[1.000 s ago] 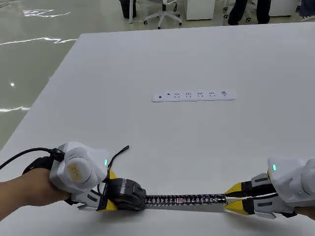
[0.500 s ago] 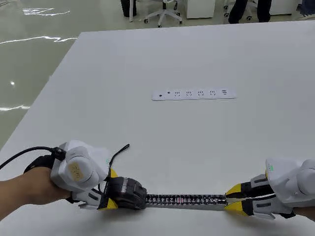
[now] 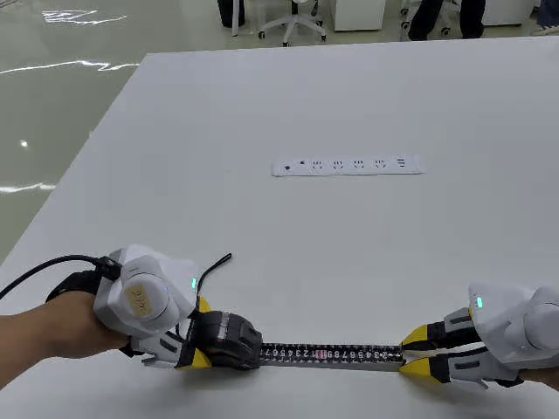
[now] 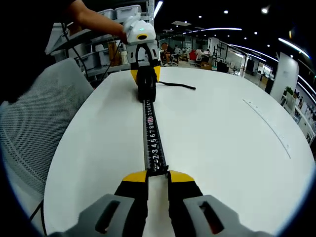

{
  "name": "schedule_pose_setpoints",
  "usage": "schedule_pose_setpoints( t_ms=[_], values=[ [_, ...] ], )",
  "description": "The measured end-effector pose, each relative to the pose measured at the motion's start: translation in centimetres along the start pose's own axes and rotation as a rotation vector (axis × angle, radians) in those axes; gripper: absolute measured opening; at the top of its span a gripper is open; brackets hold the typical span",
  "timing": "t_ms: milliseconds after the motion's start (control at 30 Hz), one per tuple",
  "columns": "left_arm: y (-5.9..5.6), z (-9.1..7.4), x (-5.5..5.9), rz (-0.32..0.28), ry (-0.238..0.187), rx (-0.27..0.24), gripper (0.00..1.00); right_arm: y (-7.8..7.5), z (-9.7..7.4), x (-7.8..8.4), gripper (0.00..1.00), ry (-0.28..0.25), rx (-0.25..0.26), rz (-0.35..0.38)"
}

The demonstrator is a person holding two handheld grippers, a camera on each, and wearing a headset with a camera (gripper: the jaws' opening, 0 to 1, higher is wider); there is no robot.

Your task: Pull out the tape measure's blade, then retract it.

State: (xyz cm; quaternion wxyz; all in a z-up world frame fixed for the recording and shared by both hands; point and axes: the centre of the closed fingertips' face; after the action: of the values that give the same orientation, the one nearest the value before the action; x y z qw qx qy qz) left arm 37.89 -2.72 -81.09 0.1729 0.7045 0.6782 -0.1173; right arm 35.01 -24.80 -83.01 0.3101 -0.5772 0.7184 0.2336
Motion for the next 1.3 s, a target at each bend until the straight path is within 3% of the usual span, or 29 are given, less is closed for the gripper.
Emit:
schedule_pose_setpoints(
  t_ms=[500,1300],
  values=[
    [-0.04,0.02,0.04,0.000,0.000,-0.003,0.27,-0.01,0.74,-0.61,0.13,-0.007,-0.012,-0.028],
    [-0.03,-0.06,0.14,-0.003,-0.001,-0.005,0.27,0.16,0.04,-0.99,0.11,-0.032,-0.025,-0.051]
  ],
)
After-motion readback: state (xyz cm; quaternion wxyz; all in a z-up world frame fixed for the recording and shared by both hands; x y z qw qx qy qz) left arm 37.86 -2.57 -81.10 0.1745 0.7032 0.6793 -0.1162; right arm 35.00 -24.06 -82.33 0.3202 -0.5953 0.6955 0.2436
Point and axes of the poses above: the centre of the closed fingertips' face, and the gripper's own axes: z roughly forward along the fingers, y roughly to its left, x roughly out of its underside, and after that the axes turned 3 degrees about y, right-handed
